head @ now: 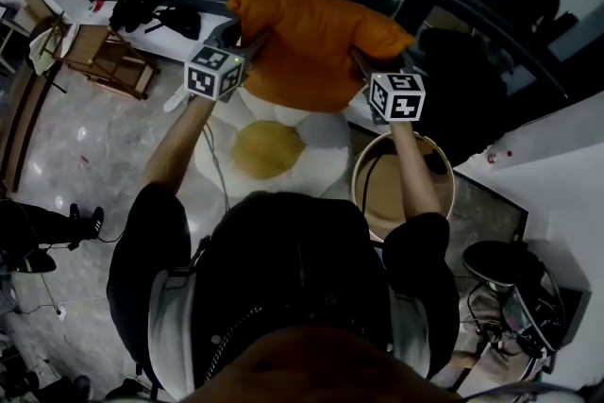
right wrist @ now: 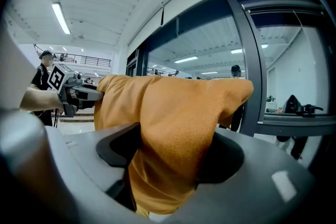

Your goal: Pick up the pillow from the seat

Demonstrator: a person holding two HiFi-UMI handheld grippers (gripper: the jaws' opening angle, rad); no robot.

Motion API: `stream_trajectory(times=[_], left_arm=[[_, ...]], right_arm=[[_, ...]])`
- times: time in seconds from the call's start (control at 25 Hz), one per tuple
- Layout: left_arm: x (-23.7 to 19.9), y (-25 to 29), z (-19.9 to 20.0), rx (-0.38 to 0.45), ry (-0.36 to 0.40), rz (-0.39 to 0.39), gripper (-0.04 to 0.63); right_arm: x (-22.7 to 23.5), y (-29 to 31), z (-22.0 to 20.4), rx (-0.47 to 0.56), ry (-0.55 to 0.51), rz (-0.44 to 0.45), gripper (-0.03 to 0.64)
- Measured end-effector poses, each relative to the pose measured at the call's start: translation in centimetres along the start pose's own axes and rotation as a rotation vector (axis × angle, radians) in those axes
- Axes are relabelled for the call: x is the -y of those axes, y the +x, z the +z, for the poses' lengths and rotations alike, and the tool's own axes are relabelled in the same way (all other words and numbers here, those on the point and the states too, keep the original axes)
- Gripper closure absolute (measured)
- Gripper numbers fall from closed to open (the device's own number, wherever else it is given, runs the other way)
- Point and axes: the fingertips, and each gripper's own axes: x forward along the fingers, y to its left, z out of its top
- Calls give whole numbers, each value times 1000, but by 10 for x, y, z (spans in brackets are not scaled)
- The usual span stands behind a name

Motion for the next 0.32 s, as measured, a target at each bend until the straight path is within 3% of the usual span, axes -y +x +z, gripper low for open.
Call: stream_trajectory(times=[0.32], left_arm=[[-7, -14, -9, -29, 4, 15, 413]], right_arm=[[-16, 7, -3, -2, -3, 17, 296]])
